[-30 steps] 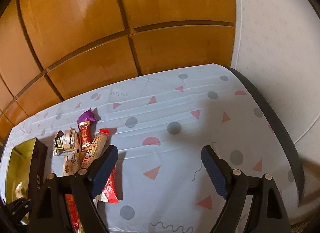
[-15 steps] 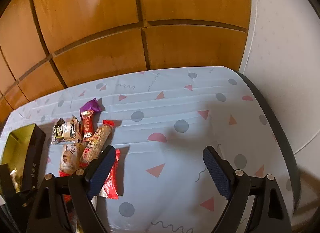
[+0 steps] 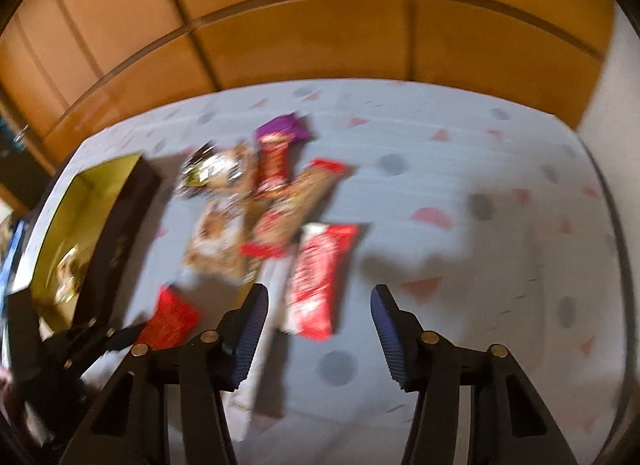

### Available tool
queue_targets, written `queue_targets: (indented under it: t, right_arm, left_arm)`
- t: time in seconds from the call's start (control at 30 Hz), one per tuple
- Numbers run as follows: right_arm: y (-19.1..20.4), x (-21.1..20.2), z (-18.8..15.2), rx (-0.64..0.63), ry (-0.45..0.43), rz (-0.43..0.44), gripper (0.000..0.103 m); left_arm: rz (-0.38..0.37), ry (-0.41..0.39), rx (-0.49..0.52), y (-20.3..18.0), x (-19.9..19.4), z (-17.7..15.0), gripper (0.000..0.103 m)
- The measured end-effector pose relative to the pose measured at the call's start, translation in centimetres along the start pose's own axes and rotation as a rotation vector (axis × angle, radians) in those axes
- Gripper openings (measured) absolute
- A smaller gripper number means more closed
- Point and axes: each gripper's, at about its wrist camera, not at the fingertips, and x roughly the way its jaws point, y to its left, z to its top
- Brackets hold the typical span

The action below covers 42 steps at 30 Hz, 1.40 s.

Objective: Organize snacks
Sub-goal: 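Grasp the red cake pack from the pile with the left gripper, then place the red cake pack in the tin with the left gripper while the right grasps the long white-gold bar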

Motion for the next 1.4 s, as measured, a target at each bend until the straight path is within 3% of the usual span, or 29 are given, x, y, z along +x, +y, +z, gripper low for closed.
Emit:
queue_targets:
  t: [0.2,0.43,0.47,0.5,0.57,0.6,0.87,1.03,1.23,1.4]
  right_arm:
    - [2.8,1.6,-0.3,0.02,0.045,0.072,0.054]
    - [4.4,5.7,-0.2,0.008,0.111,-0.004,0.054]
    - [4.4,6.7,-0.6,0.014,0.144,-0.002,0.052]
    - [4.4,7.0,-0.9,0.008,0.156,-0.006,0.043]
    - [4.9,6.8,-1.5,-0.045,0.139,-0.061,0.028]
    - [4.9,6.5,-1.8,-0.04,0.149,-0.055,0.026]
    - [5.7,3.5,-7.0,-0.032,0.185,-0.052,0.027]
    - [5.2,2.8,-8.4,0.012,0.147,-0.041,0.028]
    - [5.5,2.6,-8.7,-0.016,0.13,-0.047,0.028]
    - [6.5,2.9,-8.7,-0.044,0.117,-0.068,0.028]
  left_arm:
    - [-0.011,-0.006,-0.008,0.2,-0.1,-0.1,0.04]
    - [-0.024,-0.016,-0.023,0.4,-0.2,-0.3,0.041]
    - [-0.027,-0.017,-0.026,0.5,-0.2,-0.3,0.041]
    - [-0.031,-0.018,-0.029,0.5,-0.2,-0.3,0.041]
    - [-0.027,-0.019,-0.03,0.4,-0.1,-0.3,0.041]
    - [-0.027,-0.019,-0.029,0.4,-0.1,-0.3,0.041]
    - [-0.025,-0.026,-0.028,0.3,0.0,-0.3,0.041]
    - [-0.032,-0.009,-0.026,0.4,-0.5,0.1,0.039]
    - [-0.12,-0.073,-0.074,1.4,-4.3,0.5,0.037]
    - [-0.15,-0.172,-0.19,5.3,-9.4,1.2,0.038]
